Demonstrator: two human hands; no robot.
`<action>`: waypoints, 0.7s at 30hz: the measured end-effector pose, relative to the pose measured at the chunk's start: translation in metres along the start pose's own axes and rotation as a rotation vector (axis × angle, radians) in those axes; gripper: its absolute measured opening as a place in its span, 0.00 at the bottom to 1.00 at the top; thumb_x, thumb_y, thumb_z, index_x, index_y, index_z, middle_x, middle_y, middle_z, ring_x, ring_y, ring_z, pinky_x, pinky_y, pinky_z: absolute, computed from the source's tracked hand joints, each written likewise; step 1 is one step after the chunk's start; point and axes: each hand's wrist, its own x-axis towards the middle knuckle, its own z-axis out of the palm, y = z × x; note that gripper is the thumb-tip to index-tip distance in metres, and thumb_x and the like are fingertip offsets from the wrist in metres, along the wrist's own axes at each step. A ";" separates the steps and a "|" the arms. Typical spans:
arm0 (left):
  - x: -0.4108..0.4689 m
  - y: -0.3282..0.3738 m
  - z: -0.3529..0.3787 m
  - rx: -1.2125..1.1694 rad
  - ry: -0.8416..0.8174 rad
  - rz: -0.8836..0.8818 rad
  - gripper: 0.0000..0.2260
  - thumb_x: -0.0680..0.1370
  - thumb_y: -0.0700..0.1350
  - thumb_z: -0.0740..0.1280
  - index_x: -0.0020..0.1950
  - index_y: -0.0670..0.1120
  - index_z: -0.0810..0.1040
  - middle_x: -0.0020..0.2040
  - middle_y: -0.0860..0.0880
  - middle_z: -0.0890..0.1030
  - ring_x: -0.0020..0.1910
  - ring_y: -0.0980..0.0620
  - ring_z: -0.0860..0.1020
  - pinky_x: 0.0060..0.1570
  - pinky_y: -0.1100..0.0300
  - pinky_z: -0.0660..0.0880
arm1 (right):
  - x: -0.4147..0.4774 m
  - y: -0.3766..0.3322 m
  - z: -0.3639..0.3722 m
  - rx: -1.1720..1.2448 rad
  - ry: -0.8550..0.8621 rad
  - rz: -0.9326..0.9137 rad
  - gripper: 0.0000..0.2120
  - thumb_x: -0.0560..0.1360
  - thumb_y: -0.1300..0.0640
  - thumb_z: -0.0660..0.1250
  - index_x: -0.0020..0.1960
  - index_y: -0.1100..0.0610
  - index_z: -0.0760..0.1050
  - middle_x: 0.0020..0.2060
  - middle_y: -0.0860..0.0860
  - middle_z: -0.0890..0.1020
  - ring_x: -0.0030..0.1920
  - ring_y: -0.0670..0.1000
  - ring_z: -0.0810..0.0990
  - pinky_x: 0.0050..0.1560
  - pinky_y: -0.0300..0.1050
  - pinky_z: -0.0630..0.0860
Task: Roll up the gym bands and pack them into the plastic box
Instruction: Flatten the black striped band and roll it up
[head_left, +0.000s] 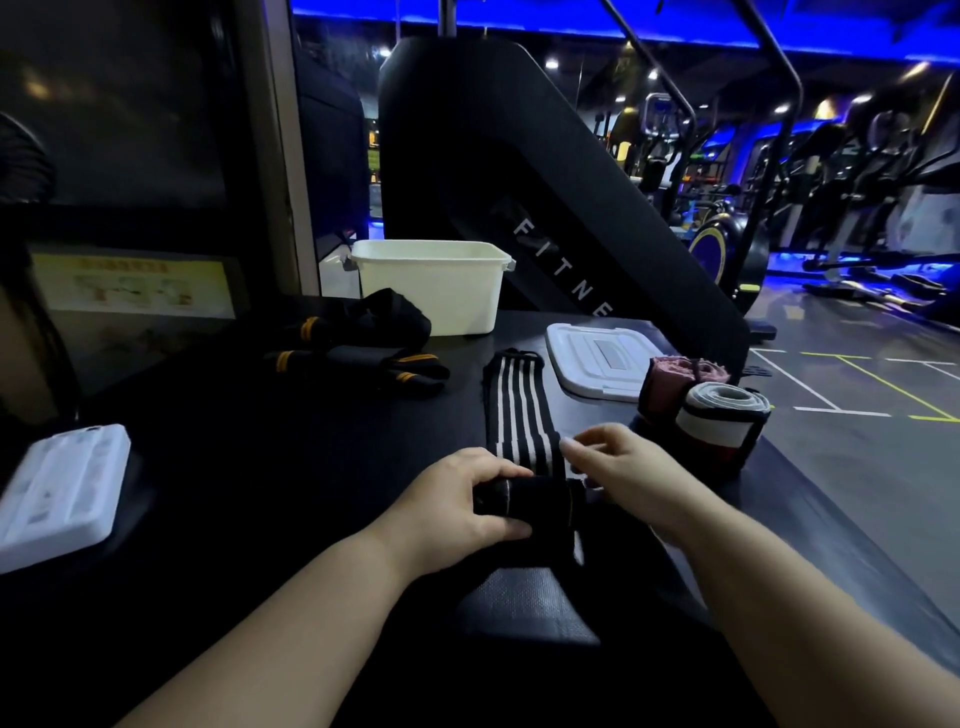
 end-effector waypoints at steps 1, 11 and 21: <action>0.000 0.000 0.000 -0.005 -0.003 -0.003 0.21 0.68 0.46 0.79 0.59 0.55 0.81 0.52 0.58 0.77 0.55 0.66 0.74 0.59 0.71 0.69 | 0.007 -0.004 0.001 0.026 -0.007 0.031 0.19 0.73 0.41 0.69 0.56 0.54 0.76 0.45 0.51 0.84 0.44 0.50 0.82 0.48 0.49 0.81; 0.001 -0.001 -0.001 -0.024 -0.023 -0.030 0.20 0.69 0.47 0.78 0.59 0.56 0.81 0.51 0.58 0.77 0.54 0.65 0.74 0.60 0.67 0.70 | 0.055 -0.019 0.016 0.174 -0.213 0.137 0.14 0.70 0.60 0.76 0.55 0.57 0.81 0.44 0.52 0.83 0.40 0.48 0.80 0.46 0.45 0.80; 0.006 -0.009 -0.002 -0.089 -0.053 -0.027 0.17 0.71 0.47 0.76 0.58 0.57 0.81 0.53 0.56 0.79 0.54 0.60 0.77 0.60 0.57 0.73 | 0.070 -0.024 0.020 -0.279 -0.190 -0.015 0.25 0.68 0.56 0.78 0.64 0.50 0.78 0.51 0.48 0.80 0.50 0.47 0.78 0.51 0.38 0.72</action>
